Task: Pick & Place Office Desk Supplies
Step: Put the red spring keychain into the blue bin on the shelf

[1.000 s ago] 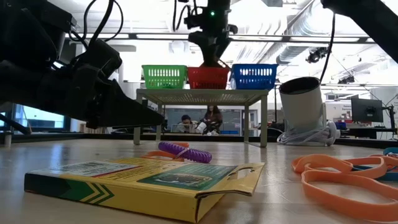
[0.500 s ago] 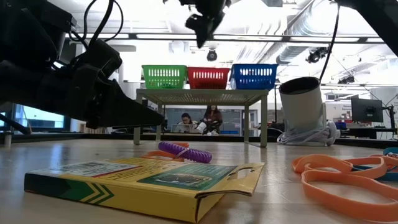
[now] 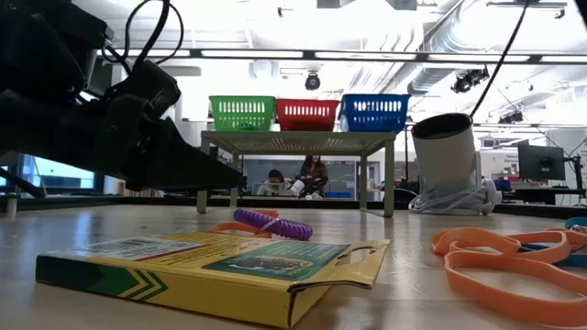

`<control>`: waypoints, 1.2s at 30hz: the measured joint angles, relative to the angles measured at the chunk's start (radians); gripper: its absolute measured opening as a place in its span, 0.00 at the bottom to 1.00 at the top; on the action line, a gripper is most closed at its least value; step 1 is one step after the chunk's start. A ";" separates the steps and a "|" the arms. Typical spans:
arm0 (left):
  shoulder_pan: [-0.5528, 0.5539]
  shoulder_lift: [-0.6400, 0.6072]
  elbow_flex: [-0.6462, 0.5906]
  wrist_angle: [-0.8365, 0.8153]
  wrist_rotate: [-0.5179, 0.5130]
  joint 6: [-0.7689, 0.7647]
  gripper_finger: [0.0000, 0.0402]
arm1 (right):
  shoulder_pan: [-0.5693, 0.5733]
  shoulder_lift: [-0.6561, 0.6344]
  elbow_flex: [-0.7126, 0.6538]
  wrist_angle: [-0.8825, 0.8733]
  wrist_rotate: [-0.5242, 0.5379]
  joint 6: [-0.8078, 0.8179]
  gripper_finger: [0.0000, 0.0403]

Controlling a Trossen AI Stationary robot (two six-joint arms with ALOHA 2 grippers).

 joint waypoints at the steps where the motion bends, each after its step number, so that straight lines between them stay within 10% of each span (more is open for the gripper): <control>1: 0.000 0.000 0.000 -0.002 0.001 -0.006 0.56 | 0.025 -0.011 0.002 -0.052 -0.038 0.052 0.75; 11: 0.000 0.000 0.000 0.003 0.035 -0.024 0.56 | 0.358 -0.148 -0.154 -0.127 -0.068 0.336 0.75; 21: 0.000 0.000 0.000 -0.007 0.041 -0.024 0.56 | 0.623 -0.482 -0.851 -0.123 0.114 0.935 0.75; 27: 0.000 0.000 0.000 -0.009 0.042 -0.024 0.56 | 0.677 -0.621 -1.248 0.202 0.317 1.131 0.75; 36: 0.025 0.000 0.000 0.027 0.051 -0.061 0.56 | 0.667 -0.623 -1.604 0.718 0.311 1.049 0.75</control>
